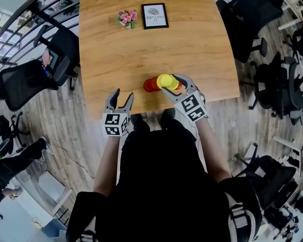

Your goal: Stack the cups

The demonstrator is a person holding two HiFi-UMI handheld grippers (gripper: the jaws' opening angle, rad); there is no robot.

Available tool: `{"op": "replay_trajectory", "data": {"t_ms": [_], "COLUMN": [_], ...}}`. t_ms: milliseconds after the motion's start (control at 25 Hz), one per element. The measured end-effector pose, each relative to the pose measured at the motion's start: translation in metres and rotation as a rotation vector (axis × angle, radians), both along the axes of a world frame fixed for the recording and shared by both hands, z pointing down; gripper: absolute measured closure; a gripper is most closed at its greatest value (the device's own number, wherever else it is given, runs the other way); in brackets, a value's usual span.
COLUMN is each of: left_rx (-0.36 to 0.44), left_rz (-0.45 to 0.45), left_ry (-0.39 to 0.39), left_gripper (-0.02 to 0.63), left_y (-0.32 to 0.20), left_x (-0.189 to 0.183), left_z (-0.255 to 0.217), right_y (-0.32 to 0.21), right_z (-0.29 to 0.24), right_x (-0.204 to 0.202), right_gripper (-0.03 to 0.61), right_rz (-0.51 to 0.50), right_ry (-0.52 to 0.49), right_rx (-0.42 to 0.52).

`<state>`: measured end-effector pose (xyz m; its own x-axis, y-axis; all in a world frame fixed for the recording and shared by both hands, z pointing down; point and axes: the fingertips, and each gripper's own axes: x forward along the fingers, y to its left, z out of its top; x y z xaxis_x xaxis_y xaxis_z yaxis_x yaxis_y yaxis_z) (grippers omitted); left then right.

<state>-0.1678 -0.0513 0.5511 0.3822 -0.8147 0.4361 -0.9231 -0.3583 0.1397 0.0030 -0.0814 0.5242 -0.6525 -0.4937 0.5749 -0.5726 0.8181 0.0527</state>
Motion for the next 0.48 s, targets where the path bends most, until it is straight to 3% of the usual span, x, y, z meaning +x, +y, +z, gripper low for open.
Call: {"op": "replay_trajectory", "data": {"t_ms": [360, 480], "left_rx": [0.105, 0.140], "left_rz": [-0.007, -0.028], "left_ry": [-0.006, -0.022], "left_gripper": [0.423, 0.527], "left_y": [-0.007, -0.008], "left_x": [0.015, 0.017], "left_z": [-0.031, -0.040], "right_y": [0.003, 0.003], "right_z": [-0.003, 0.003], "right_x": [0.039, 0.061], "right_gripper": [0.316, 0.350], "right_rz": [0.038, 0.068], "right_ry": [-0.107, -0.116], "right_rx": [-0.024, -0.047]}}
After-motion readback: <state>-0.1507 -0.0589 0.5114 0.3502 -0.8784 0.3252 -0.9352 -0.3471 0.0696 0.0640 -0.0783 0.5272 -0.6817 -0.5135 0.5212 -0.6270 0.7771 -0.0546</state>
